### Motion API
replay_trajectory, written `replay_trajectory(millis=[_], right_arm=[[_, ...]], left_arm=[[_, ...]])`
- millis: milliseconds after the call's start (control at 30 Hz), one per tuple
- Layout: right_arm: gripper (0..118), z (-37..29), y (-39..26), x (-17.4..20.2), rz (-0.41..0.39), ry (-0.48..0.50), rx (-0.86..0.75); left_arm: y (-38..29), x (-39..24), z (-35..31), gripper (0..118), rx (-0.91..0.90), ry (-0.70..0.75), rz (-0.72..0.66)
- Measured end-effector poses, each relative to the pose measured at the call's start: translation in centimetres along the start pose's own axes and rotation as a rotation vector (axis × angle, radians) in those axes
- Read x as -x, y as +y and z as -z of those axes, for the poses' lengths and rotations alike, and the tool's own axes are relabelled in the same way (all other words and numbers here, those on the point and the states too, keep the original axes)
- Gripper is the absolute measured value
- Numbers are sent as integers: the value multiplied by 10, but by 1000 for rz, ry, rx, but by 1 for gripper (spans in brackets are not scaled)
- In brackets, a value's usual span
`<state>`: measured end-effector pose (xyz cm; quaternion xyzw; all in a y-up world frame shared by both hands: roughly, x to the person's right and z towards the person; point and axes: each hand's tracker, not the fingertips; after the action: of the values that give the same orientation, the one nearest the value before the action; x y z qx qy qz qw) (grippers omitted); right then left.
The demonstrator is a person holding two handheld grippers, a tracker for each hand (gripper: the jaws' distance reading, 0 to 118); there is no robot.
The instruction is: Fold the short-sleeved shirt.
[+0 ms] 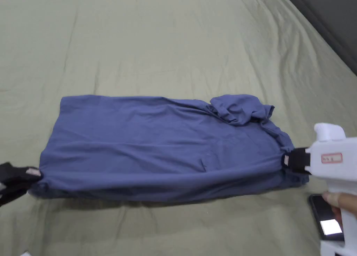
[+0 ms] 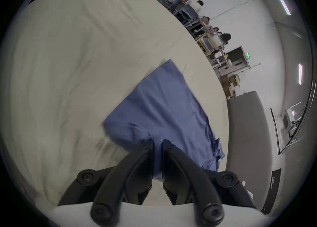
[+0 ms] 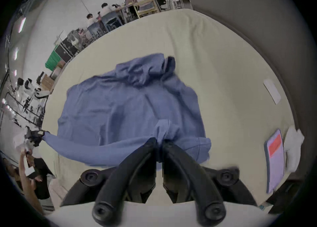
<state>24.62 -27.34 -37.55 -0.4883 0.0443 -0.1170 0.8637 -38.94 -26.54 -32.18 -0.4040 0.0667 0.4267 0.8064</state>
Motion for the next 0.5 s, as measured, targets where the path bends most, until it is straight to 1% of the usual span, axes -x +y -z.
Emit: replay_trajectory(millis=[67,100,133,200,300,333,367,400,433,500], right_arm=[[6,24,26,4,9,-25,9],[6,48,46,-12,11,-25,21],[6,62,57,-12,7,-34,28],[6,86,73,-13,7,-60,61],[6,120,82,-8,1,-87,110],[6,128,82,-7,-17,-108,124],[6,131,73,-2,-38,-120,135],[6,134,72,-1,-47,-121,130],[6,133,72,-1,-53,-131,116],[6,127,65,6,-47,-141,107]], left_arm=[[21,-9,25,8,-7,-15,-8],[30,-11,38,8,-8,-18,-17],[32,-24,52,8,-14,-11,-23],[44,-29,84,8,-12,66,-15],[48,-29,137,8,47,213,40],[46,-29,152,8,73,253,84],[42,-28,160,8,72,260,102],[39,-29,160,8,38,235,105],[39,-34,159,8,17,247,127],[38,-40,161,8,33,273,157]])
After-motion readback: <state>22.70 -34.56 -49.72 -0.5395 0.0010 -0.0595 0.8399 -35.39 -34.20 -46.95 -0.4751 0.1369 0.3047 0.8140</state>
